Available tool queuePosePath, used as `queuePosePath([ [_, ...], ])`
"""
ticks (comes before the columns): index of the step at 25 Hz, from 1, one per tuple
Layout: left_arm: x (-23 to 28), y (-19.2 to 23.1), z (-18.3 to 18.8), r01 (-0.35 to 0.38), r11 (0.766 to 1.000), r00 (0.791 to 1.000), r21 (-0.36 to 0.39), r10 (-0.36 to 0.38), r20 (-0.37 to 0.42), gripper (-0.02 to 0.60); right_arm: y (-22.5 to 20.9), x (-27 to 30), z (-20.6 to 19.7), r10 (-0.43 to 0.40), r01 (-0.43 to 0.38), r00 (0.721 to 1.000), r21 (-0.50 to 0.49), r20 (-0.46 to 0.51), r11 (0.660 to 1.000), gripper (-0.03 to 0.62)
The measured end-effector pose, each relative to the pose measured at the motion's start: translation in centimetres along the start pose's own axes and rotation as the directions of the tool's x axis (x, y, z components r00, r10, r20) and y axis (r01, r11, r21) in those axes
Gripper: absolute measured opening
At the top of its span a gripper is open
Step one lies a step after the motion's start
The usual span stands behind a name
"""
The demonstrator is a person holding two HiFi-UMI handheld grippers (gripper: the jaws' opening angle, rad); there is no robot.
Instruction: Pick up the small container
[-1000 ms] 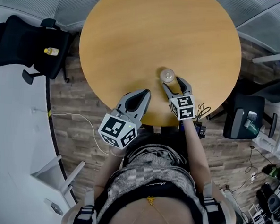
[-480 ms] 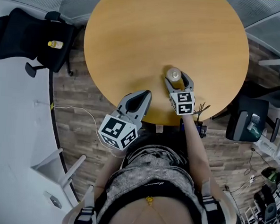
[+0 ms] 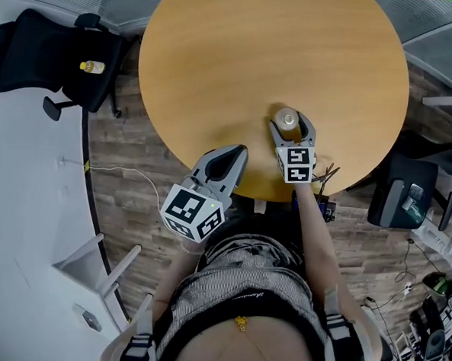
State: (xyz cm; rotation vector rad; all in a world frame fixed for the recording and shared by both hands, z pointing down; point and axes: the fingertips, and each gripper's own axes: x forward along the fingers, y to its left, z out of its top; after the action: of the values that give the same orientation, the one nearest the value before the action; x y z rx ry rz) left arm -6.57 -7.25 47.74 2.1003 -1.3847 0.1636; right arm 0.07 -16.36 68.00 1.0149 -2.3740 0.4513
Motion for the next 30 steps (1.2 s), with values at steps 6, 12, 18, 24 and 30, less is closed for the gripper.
queuePosePath([
  [6, 0.0, 0.0, 0.3, 0.003, 1.000, 1.000, 0.003, -0.003, 0.003, 0.003, 0.2, 0.3, 0.2, 0.003, -0.003, 1.000, -0.003, 0.008, 1.000, 0.325],
  [12, -0.1, -0.1, 0.4, 0.007, 1.000, 1.000, 0.009, -0.007, 0.005, 0.003, 0.2, 0.3, 0.2, 0.008, -0.008, 1.000, -0.017, 0.006, 1.000, 0.325],
  [18, -0.2, -0.4, 0.2, 0.008, 1.000, 1.000, 0.016, -0.008, 0.000, 0.003, 0.3, 0.1, -0.1, 0.033, -0.033, 0.999, -0.042, -0.008, 0.999, 0.327],
  [24, 0.2, -0.7, 0.0, 0.011, 1.000, 1.000, 0.016, -0.011, -0.004, 0.003, 0.6, -0.2, 0.1, 0.063, -0.063, 0.998, -0.063, -0.002, 0.996, 0.328],
  [30, 0.1, -0.7, 0.1, 0.019, 1.000, 1.000, 0.017, -0.019, -0.006, 0.003, 1.2, -0.7, -0.1, 0.094, -0.097, 0.995, -0.123, -0.024, 0.988, 0.331],
])
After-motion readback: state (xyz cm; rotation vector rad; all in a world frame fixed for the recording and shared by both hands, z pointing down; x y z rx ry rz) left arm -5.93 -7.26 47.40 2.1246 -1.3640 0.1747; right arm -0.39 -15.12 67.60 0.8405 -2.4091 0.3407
